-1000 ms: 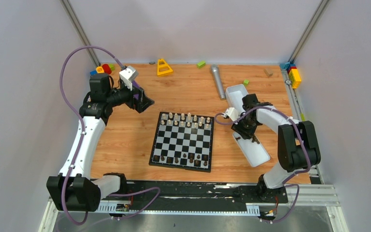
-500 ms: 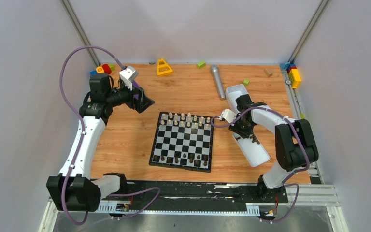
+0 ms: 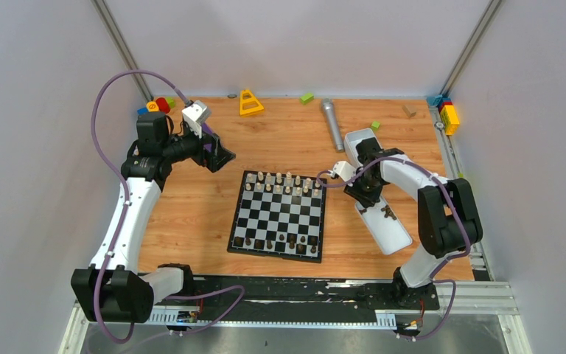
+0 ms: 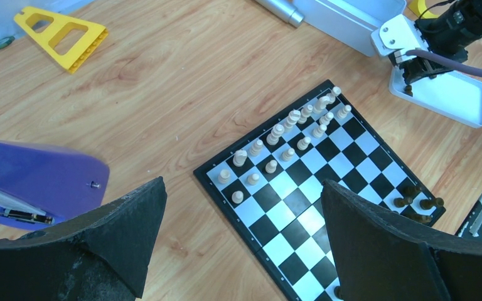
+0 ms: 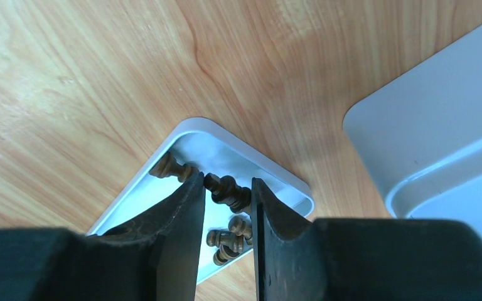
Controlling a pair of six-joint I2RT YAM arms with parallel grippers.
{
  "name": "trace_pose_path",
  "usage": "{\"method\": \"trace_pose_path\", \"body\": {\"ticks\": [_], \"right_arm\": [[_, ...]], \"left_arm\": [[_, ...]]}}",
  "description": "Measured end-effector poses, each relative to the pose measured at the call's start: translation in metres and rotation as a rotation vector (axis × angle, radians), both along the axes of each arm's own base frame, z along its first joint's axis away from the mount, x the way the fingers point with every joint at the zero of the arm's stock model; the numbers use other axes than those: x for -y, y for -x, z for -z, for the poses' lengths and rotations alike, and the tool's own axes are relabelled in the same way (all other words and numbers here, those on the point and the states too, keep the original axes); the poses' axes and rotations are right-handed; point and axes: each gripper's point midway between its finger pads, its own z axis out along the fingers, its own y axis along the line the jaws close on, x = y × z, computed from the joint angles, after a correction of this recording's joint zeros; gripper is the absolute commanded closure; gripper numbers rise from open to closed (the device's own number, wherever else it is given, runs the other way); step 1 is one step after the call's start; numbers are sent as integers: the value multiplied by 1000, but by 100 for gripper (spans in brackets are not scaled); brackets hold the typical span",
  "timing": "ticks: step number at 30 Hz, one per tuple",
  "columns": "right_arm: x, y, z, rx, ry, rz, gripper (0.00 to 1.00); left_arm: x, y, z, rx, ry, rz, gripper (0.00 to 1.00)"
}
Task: Set up the chess pieces on the board
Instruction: Pick up the chess piece from the storage box.
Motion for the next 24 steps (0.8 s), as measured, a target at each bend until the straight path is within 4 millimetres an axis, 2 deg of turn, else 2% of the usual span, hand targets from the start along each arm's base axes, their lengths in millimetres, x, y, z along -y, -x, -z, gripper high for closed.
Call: {"method": "trace_pose_path", "body": {"ticks": [9,15,20,24], "right_arm": [[-18,11,-9,-52,-112,43,89],[-26,15,-19,-85,-250,128,88],[-34,14,-36,-96,-414,195,88],[-56,17,-55,-113,-561,198,88]], "left_arm": [[0,0,0,0,1,2,0],[3,2,0,1,9,21,0],[8,5,6,4,28,60,4],[17,9,11,14,48,113,6]]}}
